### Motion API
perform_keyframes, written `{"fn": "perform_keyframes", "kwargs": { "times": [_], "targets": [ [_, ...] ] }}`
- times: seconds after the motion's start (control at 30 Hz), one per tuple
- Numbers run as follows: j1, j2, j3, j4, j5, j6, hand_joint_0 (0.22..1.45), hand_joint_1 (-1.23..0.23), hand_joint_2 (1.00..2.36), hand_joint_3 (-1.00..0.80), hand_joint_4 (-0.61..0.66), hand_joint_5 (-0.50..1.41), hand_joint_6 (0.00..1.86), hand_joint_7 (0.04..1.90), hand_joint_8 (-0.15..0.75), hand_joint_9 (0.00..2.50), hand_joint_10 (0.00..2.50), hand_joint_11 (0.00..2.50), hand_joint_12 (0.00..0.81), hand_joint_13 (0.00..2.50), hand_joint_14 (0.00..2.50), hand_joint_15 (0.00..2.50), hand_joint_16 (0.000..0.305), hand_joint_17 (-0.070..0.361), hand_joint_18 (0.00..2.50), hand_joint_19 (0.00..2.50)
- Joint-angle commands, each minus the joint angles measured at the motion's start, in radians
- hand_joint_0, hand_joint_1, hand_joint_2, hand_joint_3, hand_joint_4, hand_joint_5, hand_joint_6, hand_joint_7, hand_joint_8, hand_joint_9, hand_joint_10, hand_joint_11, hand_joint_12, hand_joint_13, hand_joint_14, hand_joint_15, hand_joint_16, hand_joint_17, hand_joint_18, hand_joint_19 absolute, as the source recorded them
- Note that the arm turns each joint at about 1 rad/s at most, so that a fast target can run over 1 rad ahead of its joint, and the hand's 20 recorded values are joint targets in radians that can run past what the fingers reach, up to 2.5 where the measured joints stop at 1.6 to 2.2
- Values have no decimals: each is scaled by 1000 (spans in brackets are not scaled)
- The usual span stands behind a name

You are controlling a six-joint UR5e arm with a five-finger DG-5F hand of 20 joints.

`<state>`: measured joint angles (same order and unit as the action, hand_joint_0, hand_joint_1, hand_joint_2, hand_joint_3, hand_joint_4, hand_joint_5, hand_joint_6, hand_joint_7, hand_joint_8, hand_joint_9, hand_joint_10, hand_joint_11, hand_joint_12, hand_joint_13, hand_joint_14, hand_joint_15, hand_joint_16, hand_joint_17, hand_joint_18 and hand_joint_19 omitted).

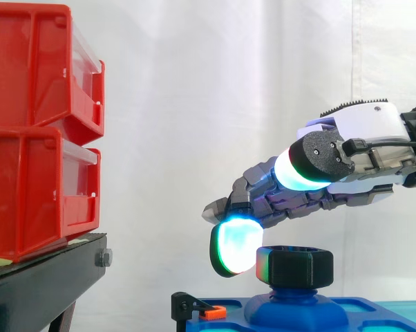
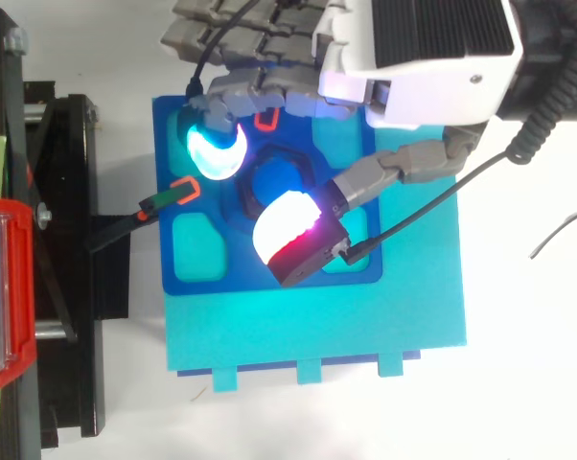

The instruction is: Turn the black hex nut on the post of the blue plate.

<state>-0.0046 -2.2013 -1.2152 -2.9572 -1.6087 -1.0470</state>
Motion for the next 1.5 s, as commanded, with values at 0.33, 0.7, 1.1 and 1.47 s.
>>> {"fn": "perform_keyframes", "kwargs": {
  "times": [0.33,0.7,1.1,1.47],
  "targets": [
    [-8,0,0,1,-4,1,500,-252,1000,-500,295,-180,504,1077,242,115,0,0,350,0,0,0,48,109,0,145],
    [-28,2,0,-2,-54,1,500,-253,1000,-500,283,-168,503,1189,243,116,0,0,349,0,0,0,48,109,0,147],
    [-37,2,0,-8,-83,1,501,-253,1000,-500,278,-162,502,1240,245,122,0,0,349,0,0,0,48,109,0,141],
    [-48,29,11,-28,-91,-1,501,-253,1000,-500,285,-162,502,1235,246,124,0,0,350,0,0,0,48,109,0,147]
  ]
}}
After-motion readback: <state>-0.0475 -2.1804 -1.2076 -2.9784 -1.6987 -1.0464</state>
